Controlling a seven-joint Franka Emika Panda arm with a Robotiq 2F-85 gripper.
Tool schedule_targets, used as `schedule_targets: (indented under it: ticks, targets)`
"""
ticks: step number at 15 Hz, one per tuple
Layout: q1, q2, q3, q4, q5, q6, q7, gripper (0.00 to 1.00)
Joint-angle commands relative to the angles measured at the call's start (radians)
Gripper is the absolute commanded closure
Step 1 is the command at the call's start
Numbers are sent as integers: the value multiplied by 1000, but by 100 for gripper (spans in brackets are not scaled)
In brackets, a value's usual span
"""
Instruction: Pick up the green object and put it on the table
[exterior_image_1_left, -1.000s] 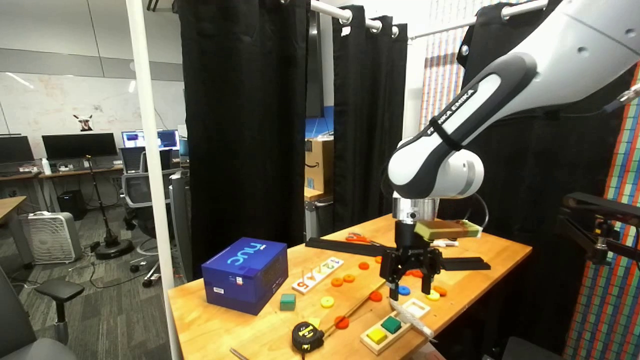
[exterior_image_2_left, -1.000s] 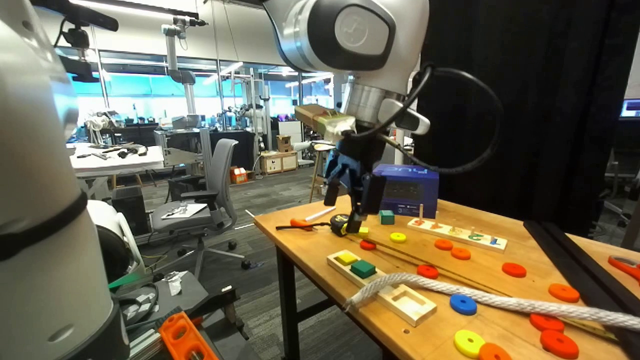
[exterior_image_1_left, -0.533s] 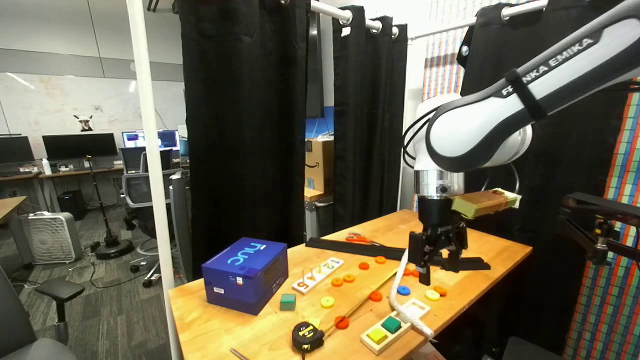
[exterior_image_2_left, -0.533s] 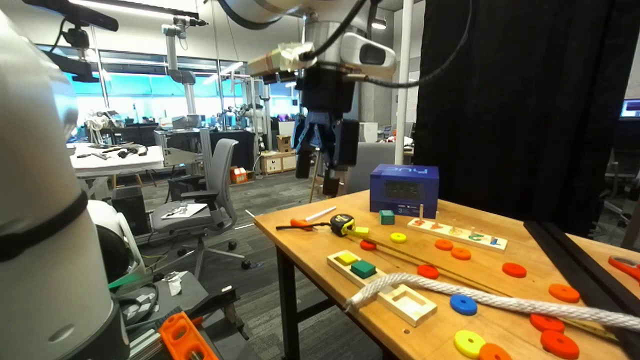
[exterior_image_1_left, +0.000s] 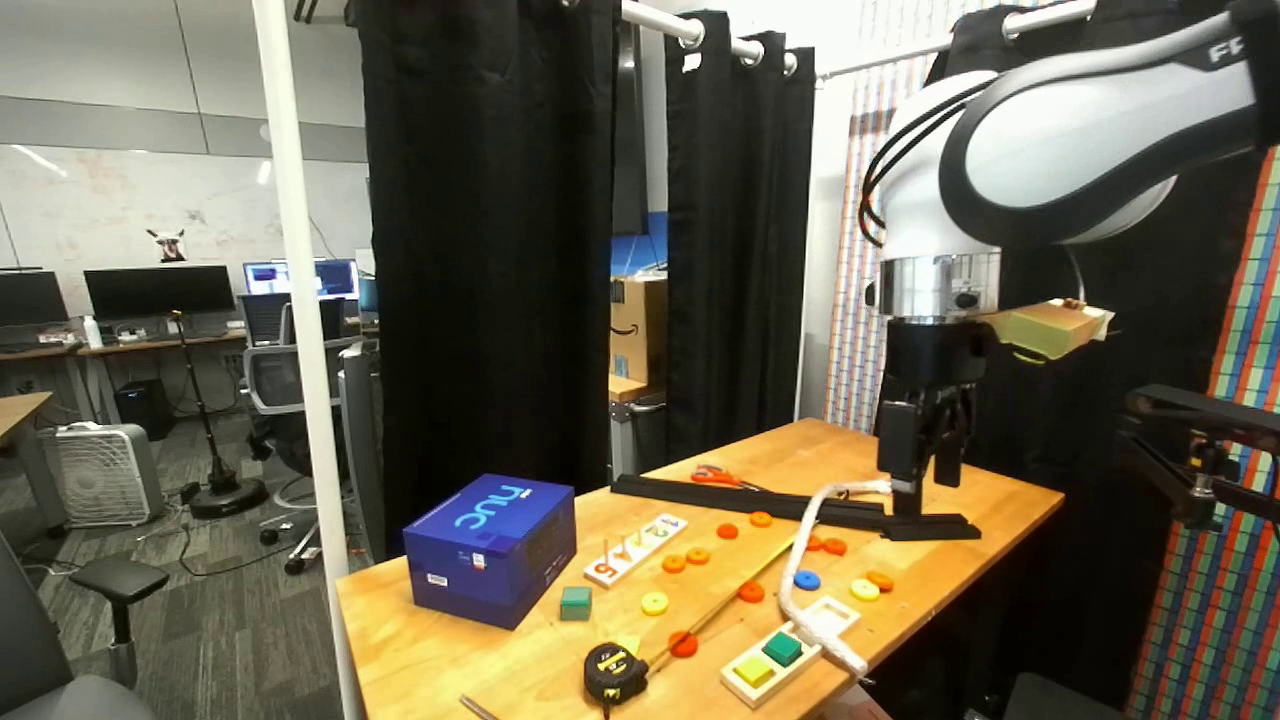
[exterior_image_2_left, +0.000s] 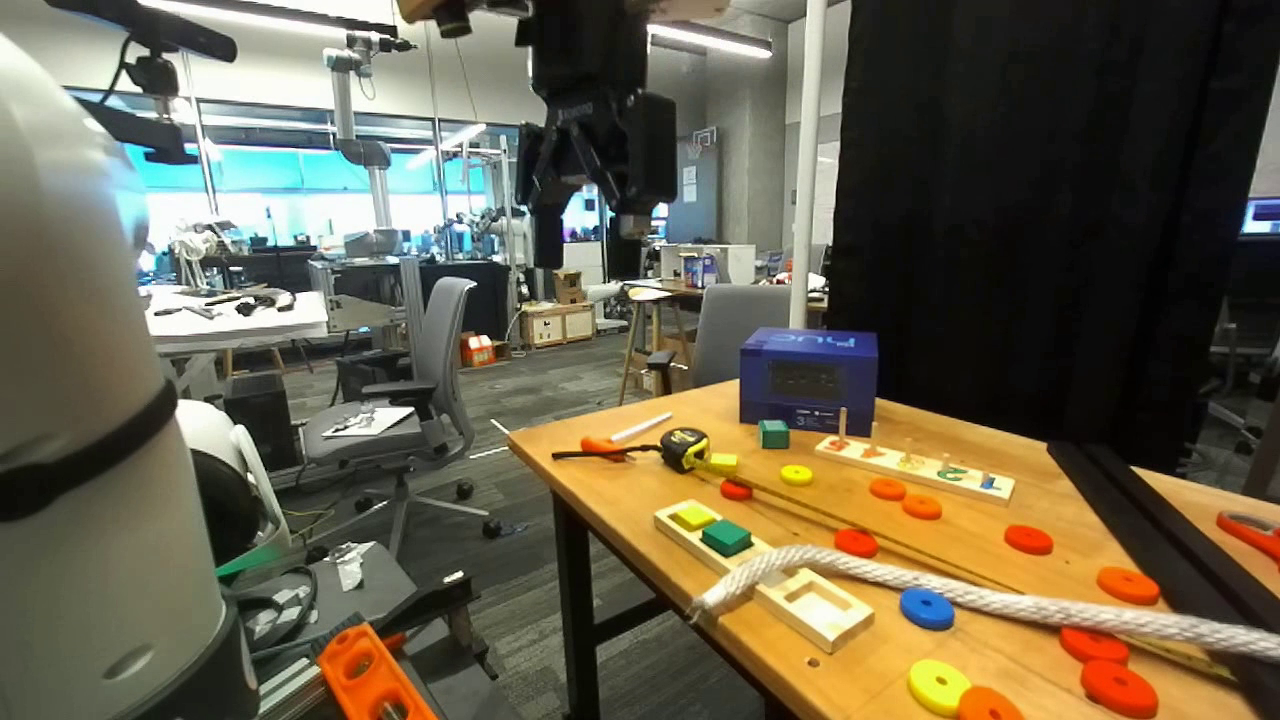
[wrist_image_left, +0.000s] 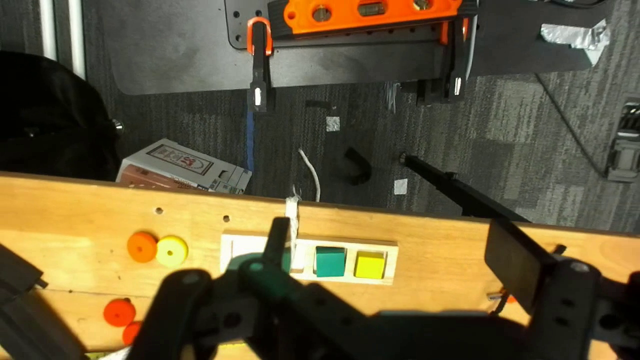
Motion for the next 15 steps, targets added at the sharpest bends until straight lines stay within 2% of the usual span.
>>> schedule_targets:
  ticks: [1,3,4,15]
  targets:
    - [30,-125,-19,1,-5,-85,-26,0]
    - [25,-154,-18,1,22,-131,14,0]
    - [24,-106,-12,1,-1,-89,0,0]
    - [23,-138,-16,-4,4,-119,5,0]
